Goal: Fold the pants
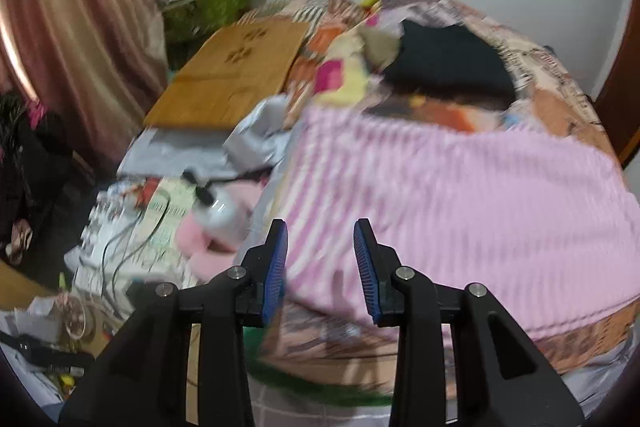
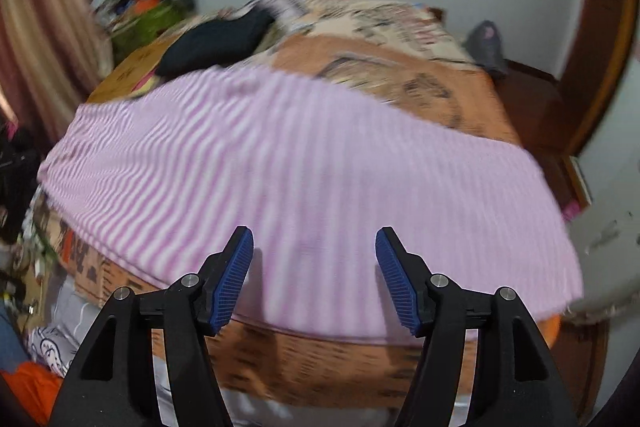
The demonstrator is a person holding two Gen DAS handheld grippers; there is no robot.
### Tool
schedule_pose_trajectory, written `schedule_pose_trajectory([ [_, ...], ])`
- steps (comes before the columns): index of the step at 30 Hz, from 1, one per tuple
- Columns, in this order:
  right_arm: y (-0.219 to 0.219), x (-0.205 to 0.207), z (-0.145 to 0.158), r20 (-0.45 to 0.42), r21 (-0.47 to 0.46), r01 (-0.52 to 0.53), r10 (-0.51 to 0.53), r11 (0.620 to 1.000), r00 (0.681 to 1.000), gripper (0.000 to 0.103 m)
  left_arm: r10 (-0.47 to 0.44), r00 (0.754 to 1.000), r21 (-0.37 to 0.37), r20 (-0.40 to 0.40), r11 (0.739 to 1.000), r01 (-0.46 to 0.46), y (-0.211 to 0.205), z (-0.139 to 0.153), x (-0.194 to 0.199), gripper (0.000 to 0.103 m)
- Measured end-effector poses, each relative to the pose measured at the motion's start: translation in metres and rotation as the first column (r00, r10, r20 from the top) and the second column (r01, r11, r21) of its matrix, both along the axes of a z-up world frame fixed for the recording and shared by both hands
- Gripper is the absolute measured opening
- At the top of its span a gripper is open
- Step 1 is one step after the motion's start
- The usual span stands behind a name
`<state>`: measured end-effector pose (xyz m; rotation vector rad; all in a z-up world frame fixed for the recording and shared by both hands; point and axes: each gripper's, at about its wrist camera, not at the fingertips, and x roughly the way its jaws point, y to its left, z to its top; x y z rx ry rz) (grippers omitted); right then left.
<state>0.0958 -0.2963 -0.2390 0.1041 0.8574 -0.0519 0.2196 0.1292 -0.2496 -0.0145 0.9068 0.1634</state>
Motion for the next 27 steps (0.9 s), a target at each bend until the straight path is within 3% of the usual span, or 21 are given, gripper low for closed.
schedule_pose_trajectory([
  [6, -0.058, -0.036, 0.011, 0.059, 0.031, 0.152, -0.153, 0.988, 0.986, 0.06, -0.158, 0.987, 0.011, 0.039, 0.987, 0.158, -0.084, 0.027, 0.027, 0.039],
  [8, -0.075, -0.048, 0.012, 0.07, 0.042, 0.195, -0.198, 0.98, 0.978, 0.06, -0.226, 0.973, 0.04, 0.049, 0.974, 0.224, -0.126, 0.032, 0.035, 0.055],
  [9, -0.082, -0.055, 0.012, 0.076, 0.047, 0.215, -0.218, 0.976, 0.973, 0.06, -0.247, 0.968, 0.048, 0.052, 0.968, 0.245, -0.14, 0.032, 0.038, 0.058],
  [14, -0.119, -0.085, 0.005, 0.084, 0.079, 0.314, -0.32, 0.946, 0.944, 0.063, -0.415, 0.91, 0.059, 0.017, 0.909, 0.414, -0.237, 0.026, 0.053, 0.06],
  [19, -0.158, -0.11, -0.017, 0.047, 0.198, 0.42, -0.437, 0.886, 0.898, 0.064, -0.553, 0.832, 0.02, -0.051, 0.832, 0.554, -0.328, 0.005, 0.06, 0.06],
  [23, -0.175, -0.116, -0.034, 0.009, 0.261, 0.451, -0.469, 0.853, 0.883, 0.064, -0.62, 0.776, -0.021, -0.113, 0.783, 0.622, -0.384, -0.018, 0.061, 0.06],
  [27, -0.188, -0.114, -0.05, -0.025, 0.294, 0.465, -0.479, 0.835, 0.877, 0.064, -0.654, 0.737, -0.037, -0.17, 0.752, 0.658, -0.421, -0.039, 0.058, 0.06],
])
